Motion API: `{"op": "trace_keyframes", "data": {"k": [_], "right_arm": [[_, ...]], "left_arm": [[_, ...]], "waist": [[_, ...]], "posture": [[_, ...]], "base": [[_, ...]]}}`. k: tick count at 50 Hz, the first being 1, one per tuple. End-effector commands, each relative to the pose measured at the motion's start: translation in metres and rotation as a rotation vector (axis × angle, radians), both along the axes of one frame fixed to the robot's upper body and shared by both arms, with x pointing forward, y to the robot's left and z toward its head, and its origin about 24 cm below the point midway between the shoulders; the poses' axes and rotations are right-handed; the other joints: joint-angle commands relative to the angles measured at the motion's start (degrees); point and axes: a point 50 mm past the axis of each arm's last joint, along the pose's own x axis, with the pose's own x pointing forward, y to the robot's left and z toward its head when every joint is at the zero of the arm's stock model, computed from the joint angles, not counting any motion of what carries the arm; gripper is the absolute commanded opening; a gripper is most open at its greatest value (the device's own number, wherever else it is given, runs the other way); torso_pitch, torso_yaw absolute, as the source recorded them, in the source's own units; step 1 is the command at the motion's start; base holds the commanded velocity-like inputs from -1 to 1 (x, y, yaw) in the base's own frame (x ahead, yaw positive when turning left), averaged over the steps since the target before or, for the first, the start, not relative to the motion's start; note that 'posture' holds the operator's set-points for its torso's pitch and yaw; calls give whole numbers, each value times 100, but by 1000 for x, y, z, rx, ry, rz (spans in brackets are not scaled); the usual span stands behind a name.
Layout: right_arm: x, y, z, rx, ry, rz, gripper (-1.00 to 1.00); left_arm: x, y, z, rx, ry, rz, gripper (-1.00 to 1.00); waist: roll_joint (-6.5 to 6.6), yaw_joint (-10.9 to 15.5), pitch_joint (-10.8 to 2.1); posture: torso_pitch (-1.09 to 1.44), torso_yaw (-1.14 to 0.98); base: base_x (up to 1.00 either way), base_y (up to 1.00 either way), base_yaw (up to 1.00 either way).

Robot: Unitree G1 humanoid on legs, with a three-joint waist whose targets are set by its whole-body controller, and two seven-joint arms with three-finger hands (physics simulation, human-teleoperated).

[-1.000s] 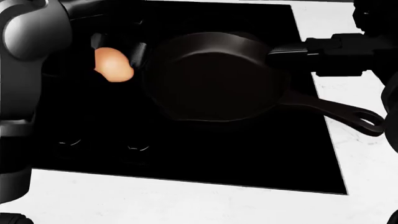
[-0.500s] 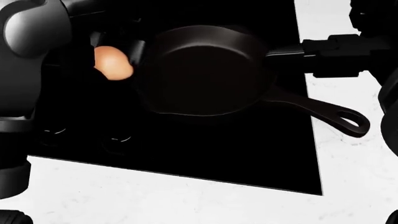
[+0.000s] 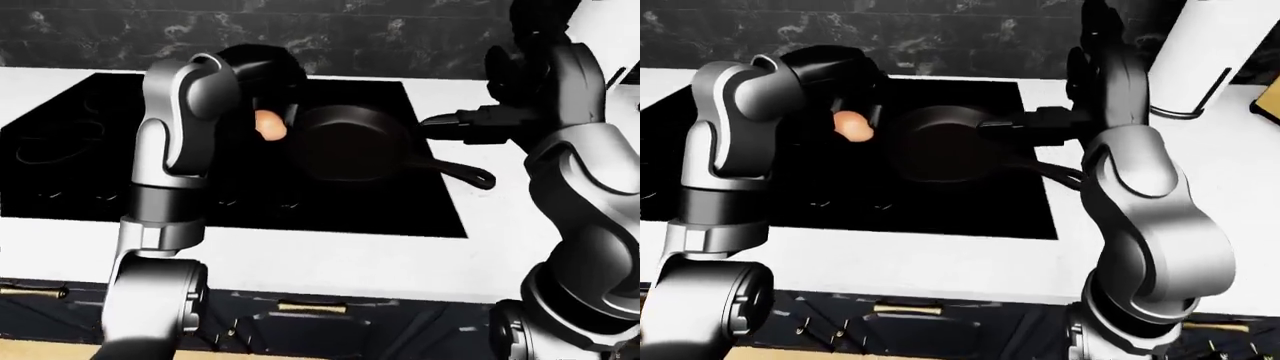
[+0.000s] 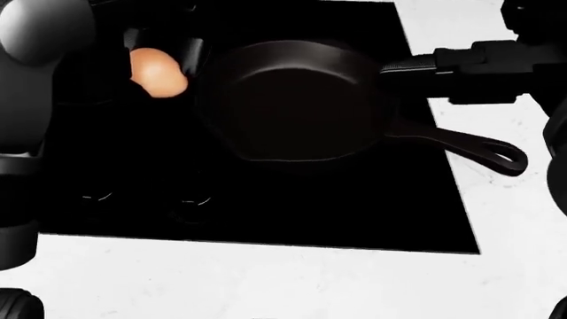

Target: Pick the egg from the plate and place it in the pan.

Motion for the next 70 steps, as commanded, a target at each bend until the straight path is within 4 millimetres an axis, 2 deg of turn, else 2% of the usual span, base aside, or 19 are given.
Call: {"op": "trace_keyframes", "data": {"k": [1,5,7,16,22,23,39,40,42,45,50,52,54,56,59,63,67,68,70], "right_arm": [[-4,1,11,-3,-69,-1,100],[-4,1,11,0,-70,-2,100],[-4,1,11,-3,-70,-2,100],[-4,-1,12,-8,-71,-23,100],[-4,0,11,-8,-69,-22,100],[-4,0,11,-8,-69,-21,100],[-4,-1,10,11,-84,-11,100],[-4,0,11,10,-86,-8,100],[-4,0,10,10,-87,-5,100],[-4,0,10,9,-87,-3,100],[-5,0,11,9,-88,-2,100],[-4,0,11,8,-88,-2,100],[-4,0,10,8,-88,-5,100],[-4,-1,10,6,-85,-11,100],[-4,0,10,3,-85,-10,100],[-5,1,12,8,-93,-3,100],[-4,0,11,5,-89,-11,100],[-4,0,11,5,-89,-9,100],[-4,0,11,4,-83,-16,100]], "left_arm": [[-6,0,21,-17,-81,-9,-100],[-6,0,22,-18,-84,-9,-100],[-6,0,23,-18,-84,-9,-100],[-5,-1,22,-28,-90,-9,-100],[-4,-2,29,-38,-101,-9,-100],[-3,-3,31,-42,-103,-9,-100],[5,-15,46,-86,-129,-25,-100],[6,-15,46,-86,-129,-25,-100],[6,-16,46,-86,-130,-27,-100],[6,-16,48,-86,-131,-28,-100],[5,-17,50,-87,-134,-30,-100],[5,-17,49,-86,-134,-30,-100],[5,-17,48,-87,-132,-29,-100],[5,-17,47,-87,-131,-29,-100],[4,-17,48,-88,-132,-29,-100],[4,-16,46,-89,-131,-28,-100],[4,-16,46,-89,-130,-27,-100],[4,-16,46,-89,-130,-27,-100],[4,-16,45,-90,-129,-27,-100]], "waist": [[16,23,-115],[221,41,-89],[527,60,-161],[248,55,-26],[-303,247,-20],[-181,250,20],[-109,228,-108],[-66,196,-242],[2,139,-79],[62,100,-49],[-59,67,-83],[-245,102,-132],[-183,113,-139],[-323,154,-26],[-338,206,-28],[-237,171,50],[187,63,-59],[-1,59,-45],[3,62,-136]], "posture": [[0,0],[0,0],[0,0],[0,0],[0,0],[0,0],[0,0],[0,0],[0,0],[0,0],[0,0],[0,0],[0,0],[0,0],[0,0],[0,0],[0,0],[0,0],[0,0]], "base": [[0,0,-100],[0,0,-100],[0,0,-100],[0,0,-19],[0,0,0],[0,0,0],[0,0,0],[12,0,0],[20,0,0],[20,0,0],[21,0,0],[20,0,0],[21,0,0],[4,0,0],[0,0,0],[0,0,0],[4,0,0],[0,0,0],[0,0,0]]}}
